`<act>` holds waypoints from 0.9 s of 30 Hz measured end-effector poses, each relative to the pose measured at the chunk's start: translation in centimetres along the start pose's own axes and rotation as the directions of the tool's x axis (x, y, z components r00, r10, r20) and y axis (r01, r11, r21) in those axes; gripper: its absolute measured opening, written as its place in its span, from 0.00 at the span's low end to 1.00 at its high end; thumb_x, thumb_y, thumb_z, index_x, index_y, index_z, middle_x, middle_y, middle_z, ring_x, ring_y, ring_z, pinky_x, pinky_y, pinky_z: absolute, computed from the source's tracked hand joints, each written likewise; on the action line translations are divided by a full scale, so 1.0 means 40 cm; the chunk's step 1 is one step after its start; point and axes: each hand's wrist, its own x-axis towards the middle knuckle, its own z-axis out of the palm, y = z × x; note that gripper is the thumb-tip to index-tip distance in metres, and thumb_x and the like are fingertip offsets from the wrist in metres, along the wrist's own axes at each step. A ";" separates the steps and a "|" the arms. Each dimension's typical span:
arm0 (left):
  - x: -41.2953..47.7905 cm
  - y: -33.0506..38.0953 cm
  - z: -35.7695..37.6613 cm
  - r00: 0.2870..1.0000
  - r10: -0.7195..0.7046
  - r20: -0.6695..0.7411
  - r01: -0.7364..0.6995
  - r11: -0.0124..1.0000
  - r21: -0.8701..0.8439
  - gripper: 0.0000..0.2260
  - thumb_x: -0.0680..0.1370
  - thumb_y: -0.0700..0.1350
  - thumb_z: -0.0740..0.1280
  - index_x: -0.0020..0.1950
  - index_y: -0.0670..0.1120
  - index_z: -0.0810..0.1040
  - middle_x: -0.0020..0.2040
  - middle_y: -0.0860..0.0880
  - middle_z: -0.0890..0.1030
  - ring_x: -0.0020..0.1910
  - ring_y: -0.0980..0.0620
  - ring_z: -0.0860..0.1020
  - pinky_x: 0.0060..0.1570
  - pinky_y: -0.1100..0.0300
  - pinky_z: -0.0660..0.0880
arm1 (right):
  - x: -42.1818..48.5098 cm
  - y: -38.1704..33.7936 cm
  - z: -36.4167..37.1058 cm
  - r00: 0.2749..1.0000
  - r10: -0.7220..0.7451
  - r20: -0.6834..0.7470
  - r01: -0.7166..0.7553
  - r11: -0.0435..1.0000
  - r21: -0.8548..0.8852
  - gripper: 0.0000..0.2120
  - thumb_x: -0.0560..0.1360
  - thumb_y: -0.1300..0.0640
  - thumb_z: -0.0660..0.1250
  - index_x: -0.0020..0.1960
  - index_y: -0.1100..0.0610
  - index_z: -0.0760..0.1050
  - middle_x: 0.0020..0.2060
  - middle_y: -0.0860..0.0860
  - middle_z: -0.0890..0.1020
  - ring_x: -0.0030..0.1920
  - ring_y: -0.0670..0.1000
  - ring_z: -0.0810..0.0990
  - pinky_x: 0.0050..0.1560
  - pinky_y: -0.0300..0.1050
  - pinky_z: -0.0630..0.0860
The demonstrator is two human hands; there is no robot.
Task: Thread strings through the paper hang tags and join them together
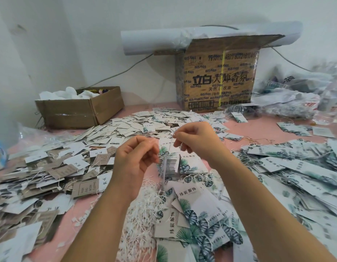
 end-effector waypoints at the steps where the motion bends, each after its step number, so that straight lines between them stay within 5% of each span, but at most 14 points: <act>1: 0.001 0.002 0.000 1.000 -0.001 -0.018 0.001 1.000 -0.004 0.05 0.66 0.46 0.71 0.30 0.49 0.80 0.30 0.50 0.78 0.29 0.56 0.75 0.32 0.64 0.75 | -0.001 -0.001 -0.005 1.000 -0.010 -0.022 0.010 1.000 0.022 0.08 0.73 0.66 0.65 0.38 0.58 0.79 0.30 0.51 0.82 0.25 0.42 0.74 0.26 0.35 0.70; 7: 0.008 -0.004 -0.002 0.993 0.001 -0.116 0.002 1.000 0.024 0.05 0.64 0.41 0.70 0.38 0.45 0.83 0.33 0.49 0.82 0.32 0.56 0.79 0.35 0.66 0.77 | -0.002 -0.007 -0.024 0.992 -0.101 -0.073 0.107 0.990 0.093 0.09 0.72 0.68 0.66 0.38 0.56 0.80 0.29 0.50 0.81 0.28 0.43 0.76 0.30 0.36 0.74; 18: 0.002 0.009 0.022 0.998 0.069 -0.011 -0.067 0.989 0.133 0.07 0.75 0.33 0.64 0.45 0.44 0.77 0.32 0.47 0.79 0.33 0.54 0.77 0.36 0.64 0.76 | -0.015 -0.030 0.006 0.962 -0.235 0.139 0.219 0.968 0.121 0.06 0.72 0.65 0.69 0.38 0.56 0.78 0.25 0.43 0.76 0.26 0.39 0.70 0.29 0.31 0.68; 23: -0.005 0.026 0.030 0.995 0.094 0.017 -0.095 0.950 0.297 0.09 0.67 0.44 0.70 0.46 0.47 0.81 0.35 0.48 0.84 0.35 0.55 0.81 0.37 0.67 0.76 | -0.012 -0.037 -0.004 0.950 -0.289 0.118 0.281 0.956 0.080 0.11 0.72 0.67 0.69 0.37 0.52 0.78 0.24 0.42 0.78 0.27 0.39 0.73 0.30 0.33 0.71; 27: -0.003 0.041 0.026 0.993 0.117 -0.014 -0.105 0.933 0.344 0.08 0.65 0.43 0.71 0.43 0.47 0.82 0.36 0.48 0.85 0.35 0.54 0.83 0.36 0.67 0.77 | -0.012 -0.041 -0.021 0.955 -0.284 0.088 0.270 0.952 0.142 0.12 0.72 0.70 0.66 0.40 0.54 0.80 0.27 0.45 0.80 0.28 0.41 0.75 0.33 0.34 0.75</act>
